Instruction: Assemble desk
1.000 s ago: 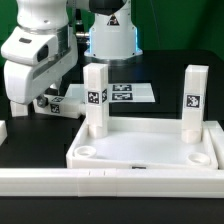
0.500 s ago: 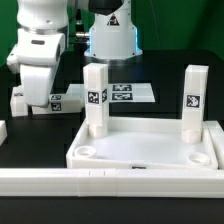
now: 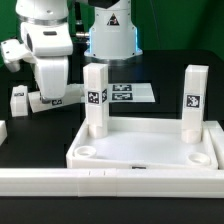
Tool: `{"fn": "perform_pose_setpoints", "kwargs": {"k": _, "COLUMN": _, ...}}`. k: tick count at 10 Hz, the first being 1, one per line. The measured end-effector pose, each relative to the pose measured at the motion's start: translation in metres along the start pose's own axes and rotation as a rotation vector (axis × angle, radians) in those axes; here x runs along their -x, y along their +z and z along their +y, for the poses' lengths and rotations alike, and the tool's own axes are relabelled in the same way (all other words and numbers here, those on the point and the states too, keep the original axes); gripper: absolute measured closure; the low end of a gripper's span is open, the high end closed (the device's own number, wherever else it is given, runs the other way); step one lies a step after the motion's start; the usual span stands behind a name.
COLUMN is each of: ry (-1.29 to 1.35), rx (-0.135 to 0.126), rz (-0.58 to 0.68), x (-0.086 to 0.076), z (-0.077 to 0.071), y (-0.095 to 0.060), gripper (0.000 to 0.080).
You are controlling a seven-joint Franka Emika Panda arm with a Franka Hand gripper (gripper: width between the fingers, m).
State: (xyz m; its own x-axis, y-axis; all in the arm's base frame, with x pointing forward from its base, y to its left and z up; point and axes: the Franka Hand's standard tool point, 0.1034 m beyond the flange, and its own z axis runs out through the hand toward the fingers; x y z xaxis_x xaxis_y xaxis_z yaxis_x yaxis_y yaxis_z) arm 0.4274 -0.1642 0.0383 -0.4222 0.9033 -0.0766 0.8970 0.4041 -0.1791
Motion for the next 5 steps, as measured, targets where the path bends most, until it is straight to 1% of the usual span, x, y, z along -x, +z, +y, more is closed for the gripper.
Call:
{"fn": "perform_pose_setpoints", "kwargs": {"k": 1, "ry": -0.051, "rx": -0.007, "rz": -0.006, "x": 0.0016, "z": -0.0021, "y": 0.001, "gripper": 0.0459}}
{"fn": "perform_pose_setpoints", "kwargs": {"k": 2, "ry": -0.127, "rx": -0.014, "rz": -0.014, "x": 0.0038, "z": -0.0044, "y": 0.0016, "gripper": 0.0324}}
{"fn": "perform_pose_setpoints", "kwargs": {"k": 3, "ry": -0.171, "rx": -0.02, "rz": -0.019, "x": 0.0052, "z": -0.0058, "y": 0.0019, "gripper": 0.0324}}
{"fn": "perform_pose_setpoints", "kwargs": {"k": 4, "ry": -0.186, "rx": -0.023, "rz": -0.023, "x": 0.0059, "z": -0.0066, "y": 0.0021, "gripper": 0.0184}}
{"fn": "perform_pose_setpoints", "kwargs": {"k": 5, "ry": -0.157, "rx": -0.023, "rz": -0.025, "x": 0.0035, "z": -0.0042, "y": 0.0016, "gripper": 0.016}}
